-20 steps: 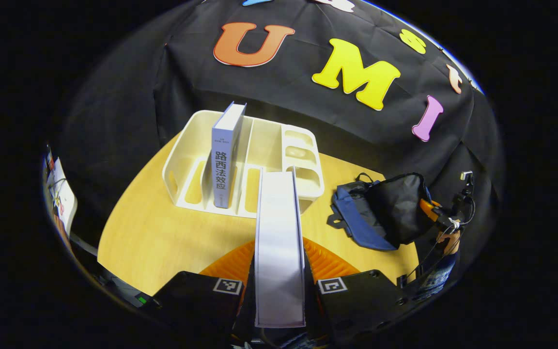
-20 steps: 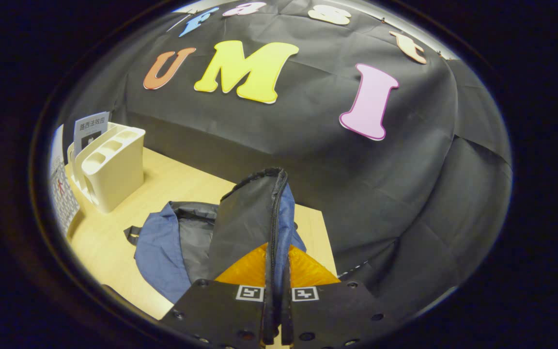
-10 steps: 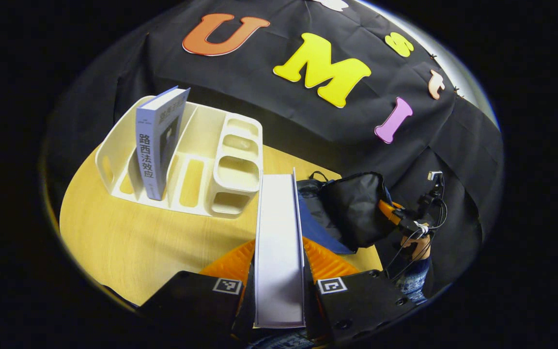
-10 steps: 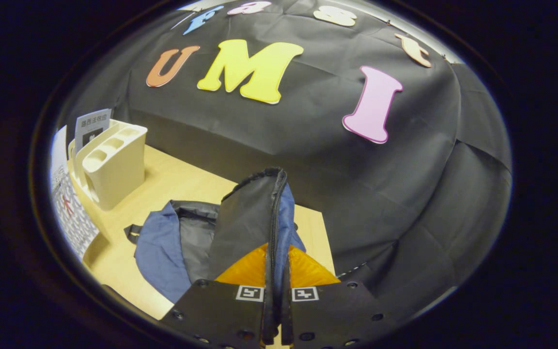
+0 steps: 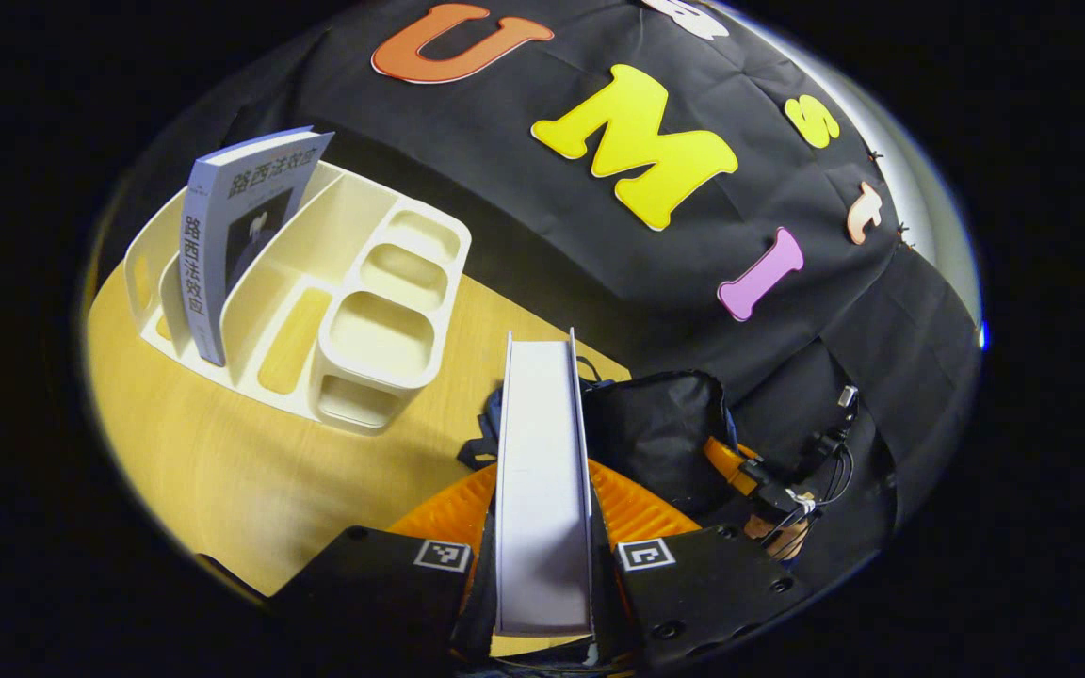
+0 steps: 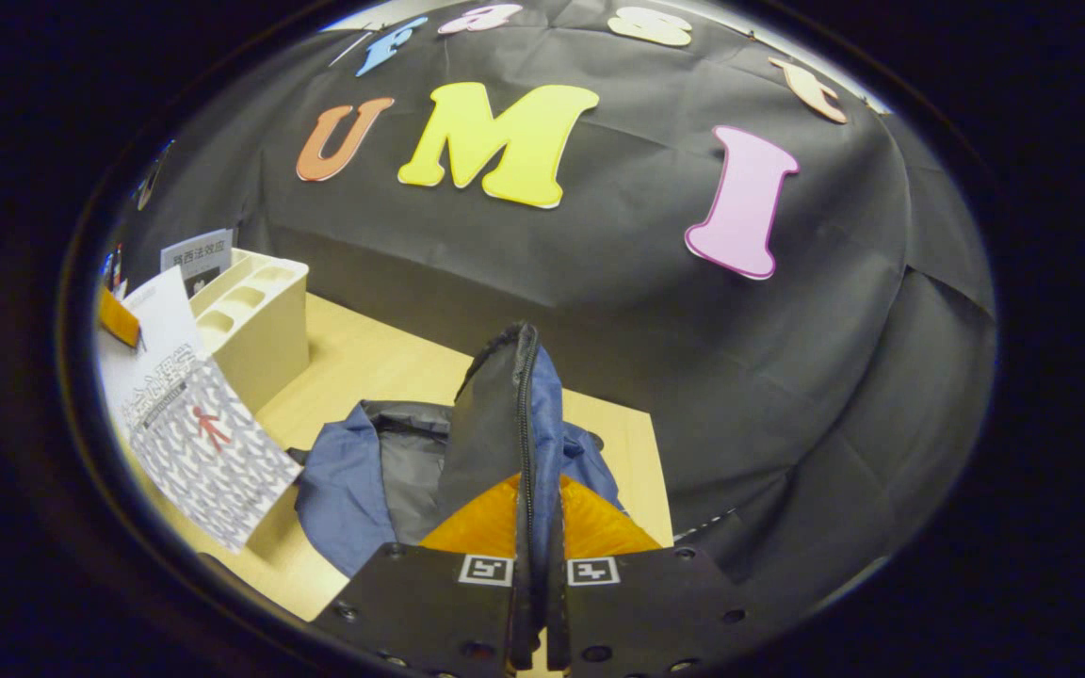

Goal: Open the schoolbag, grab two books from the bookshelf and put them into the schoolbag.

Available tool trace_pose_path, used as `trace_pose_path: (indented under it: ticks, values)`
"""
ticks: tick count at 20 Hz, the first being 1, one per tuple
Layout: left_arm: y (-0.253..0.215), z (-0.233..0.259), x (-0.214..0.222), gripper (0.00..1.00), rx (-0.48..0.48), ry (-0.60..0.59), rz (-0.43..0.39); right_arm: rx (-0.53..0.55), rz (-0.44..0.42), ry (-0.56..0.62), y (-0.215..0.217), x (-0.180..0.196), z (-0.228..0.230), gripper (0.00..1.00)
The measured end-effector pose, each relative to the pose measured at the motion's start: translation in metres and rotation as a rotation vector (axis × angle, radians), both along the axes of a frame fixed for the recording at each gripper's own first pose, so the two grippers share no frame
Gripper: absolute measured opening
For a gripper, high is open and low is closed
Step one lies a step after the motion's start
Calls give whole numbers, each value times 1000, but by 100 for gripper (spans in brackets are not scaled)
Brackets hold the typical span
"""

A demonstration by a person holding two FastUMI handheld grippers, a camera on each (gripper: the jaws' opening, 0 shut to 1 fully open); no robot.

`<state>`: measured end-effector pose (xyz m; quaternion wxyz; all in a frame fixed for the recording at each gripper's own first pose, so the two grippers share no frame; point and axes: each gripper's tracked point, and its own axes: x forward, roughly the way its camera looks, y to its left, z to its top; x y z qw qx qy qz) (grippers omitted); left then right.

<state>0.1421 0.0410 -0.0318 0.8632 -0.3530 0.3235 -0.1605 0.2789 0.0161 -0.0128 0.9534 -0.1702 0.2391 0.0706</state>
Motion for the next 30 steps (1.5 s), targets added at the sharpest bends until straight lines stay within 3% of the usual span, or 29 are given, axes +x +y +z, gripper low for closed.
trace_pose_path:
  ticks: [8, 13, 22, 24, 30]
  values:
    - [-49, 4, 76, 42, -187, -39, 101, 24, 4, -48, -2, 9, 25, 6]
    - [-78, -23, 111, 43, -264, -8, 165, 33, 11, -60, -2, 9, 28, 6]
    - [-149, -84, 153, 43, -383, 103, 204, 23, 10, -81, 2, 10, 34, 6]
    - [-167, -98, 153, 43, -372, 118, 181, 34, 16, -78, 6, 8, 34, 6]
    - [-186, -118, 147, 43, -146, -11, 149, 89, 26, -102, 22, 8, 37, 6]
